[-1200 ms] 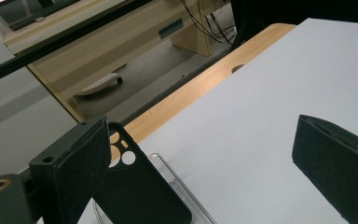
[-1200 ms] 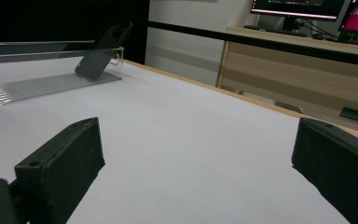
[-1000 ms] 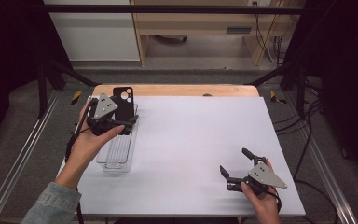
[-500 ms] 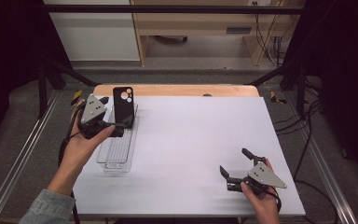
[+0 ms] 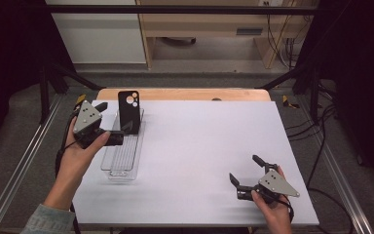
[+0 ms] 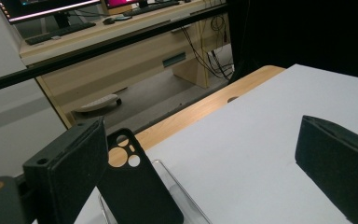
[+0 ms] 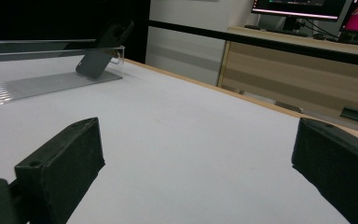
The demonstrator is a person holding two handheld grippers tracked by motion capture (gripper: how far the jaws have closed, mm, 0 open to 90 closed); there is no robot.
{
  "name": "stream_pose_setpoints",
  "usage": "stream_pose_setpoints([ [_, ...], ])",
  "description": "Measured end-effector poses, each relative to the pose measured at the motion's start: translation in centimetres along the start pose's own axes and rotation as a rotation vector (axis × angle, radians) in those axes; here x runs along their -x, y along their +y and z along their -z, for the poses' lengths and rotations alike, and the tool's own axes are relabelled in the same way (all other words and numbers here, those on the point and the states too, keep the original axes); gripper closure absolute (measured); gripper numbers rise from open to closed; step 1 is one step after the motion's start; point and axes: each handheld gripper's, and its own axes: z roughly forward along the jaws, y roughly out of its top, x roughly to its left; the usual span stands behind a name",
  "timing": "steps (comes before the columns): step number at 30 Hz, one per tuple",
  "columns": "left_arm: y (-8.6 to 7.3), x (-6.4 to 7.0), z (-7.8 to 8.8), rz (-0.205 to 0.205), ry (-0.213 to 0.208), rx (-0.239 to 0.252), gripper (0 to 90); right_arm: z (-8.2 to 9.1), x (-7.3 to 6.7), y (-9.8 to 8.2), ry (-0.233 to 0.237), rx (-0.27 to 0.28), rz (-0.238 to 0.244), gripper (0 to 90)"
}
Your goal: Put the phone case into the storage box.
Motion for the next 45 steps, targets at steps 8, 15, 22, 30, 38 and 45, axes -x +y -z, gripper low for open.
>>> stream_pose_setpoints([
  [8, -0.3, 0.2, 0.9, 0.02, 0.001, 0.024, 2.2, 0.0, 0.0, 0.0, -0.001, 0.0, 0.0, 2.7],
  [15, -0.9, 0.0, 2.0, 0.051, 0.017, 0.054, 2.0, 0.0, 0.0, 0.0, 0.001, -0.002, 0.0, 2.7],
  [22, -1.5, -0.2, 2.9, 0.071, 0.032, 0.085, 1.9, 0.0, 0.0, 0.0, 0.0, -0.002, 0.0, 2.7],
  [30, -2.2, 0.0, 3.9, 0.1, 0.038, 0.096, 1.9, 0.0, 0.0, 0.0, -0.001, -0.003, -0.002, 2.7],
  [38, -2.7, 0.3, 4.5, 0.113, 0.041, 0.11, 1.7, 0.0, 0.0, 0.0, -0.001, 0.0, -0.001, 2.7],
  [45, -3.2, 0.5, 5.0, 0.132, 0.04, 0.126, 1.6, 0.0, 0.0, 0.0, 0.0, 0.0, 0.001, 2.7],
])
